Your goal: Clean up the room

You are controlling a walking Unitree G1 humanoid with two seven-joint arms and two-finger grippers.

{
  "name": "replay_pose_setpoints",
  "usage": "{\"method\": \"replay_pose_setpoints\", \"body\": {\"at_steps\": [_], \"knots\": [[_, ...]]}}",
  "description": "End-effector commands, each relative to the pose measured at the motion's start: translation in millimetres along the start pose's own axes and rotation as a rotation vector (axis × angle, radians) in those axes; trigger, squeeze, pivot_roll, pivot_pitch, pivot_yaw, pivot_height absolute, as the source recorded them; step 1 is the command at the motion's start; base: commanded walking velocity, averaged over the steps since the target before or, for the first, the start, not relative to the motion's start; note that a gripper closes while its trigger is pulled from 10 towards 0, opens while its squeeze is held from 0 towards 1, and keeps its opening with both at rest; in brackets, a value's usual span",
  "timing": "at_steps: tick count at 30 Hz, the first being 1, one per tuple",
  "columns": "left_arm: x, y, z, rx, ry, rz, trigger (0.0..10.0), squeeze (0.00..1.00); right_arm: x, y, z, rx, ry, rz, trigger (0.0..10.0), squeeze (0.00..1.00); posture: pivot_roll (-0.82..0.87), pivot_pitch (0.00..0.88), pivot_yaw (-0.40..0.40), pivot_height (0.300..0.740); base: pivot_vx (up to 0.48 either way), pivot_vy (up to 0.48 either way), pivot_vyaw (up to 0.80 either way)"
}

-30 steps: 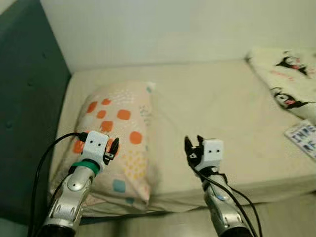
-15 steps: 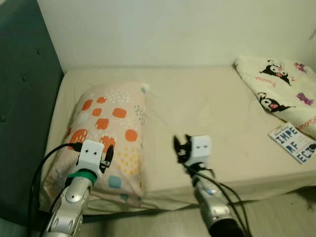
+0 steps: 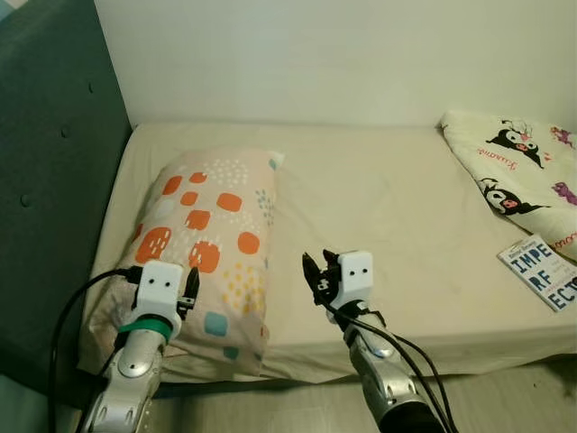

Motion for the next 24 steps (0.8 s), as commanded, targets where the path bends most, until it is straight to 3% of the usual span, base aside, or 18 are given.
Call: {"method": "replay_pose_setpoints", "body": {"at_steps": [1,6,8,12,16,20,24], "knots": [[-1.3,-2,1.1,-0.006,0.005,0.0,10.0,0.0,-3.3,1,-0.8,-0.001,0.007,-0.004,10.0,0.0,0.2,0.046,-0.049,0.736,0.0,0.0,0.0],[-4.5,0,-0.2,0.003,0.018,0.015,10.0,0.0,-7.3,0,0.7,0.002,0.026,0.004,10.0,0.0,0.2,0.054,-0.047,0.736,0.0,0.0,0.0],[3.8,-4,1.7,-0.015,-0.037,-0.02,10.0,0.0,1.2,-6,8.0,-0.006,-0.011,0.0,10.0,0.0,0.18,0.02,0.002,0.736,0.0,0.0,0.0],[7.7,-6,1.2,-0.026,-0.063,-0.038,10.0,0.0,7.2,-9,8.6,-0.019,-0.047,0.004,10.0,0.0,0.18,0.025,0.008,0.736,0.0,0.0,0.0],[4.0,2,-4.8,0.001,-0.06,-0.053,10.0,0.0,5.1,-3,3.4,-0.005,-0.062,-0.033,10.0,0.0,0.19,0.022,0.012,0.736,0.0,0.0,0.0],[-0.4,2,-5.2,-0.004,-0.044,-0.039,10.0,0.0,-0.4,-4,2.8,-0.006,-0.021,0.003,10.0,0.0,0.19,0.017,0.008,0.736,0.0,0.0,0.0],[-0.3,-2,-1.3,-0.023,-0.037,-0.051,10.0,0.0,5.6,-7,4.4,-0.027,-0.036,0.0,10.0,0.0,0.2,0.025,0.005,0.736,0.0,0.0,0.0]]}}
Point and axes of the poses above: a point about 5 cm out from each wrist's last joint towards the gripper, its own z axis pointing back from the gripper into the wrist, its own y axis along the axis of the wrist's last joint, x = y × z, the point moved 1 cm from there along -z, pointing out of the wrist towards the gripper, and after that the axes turned 10 degrees about z, right-handed, at the moved point
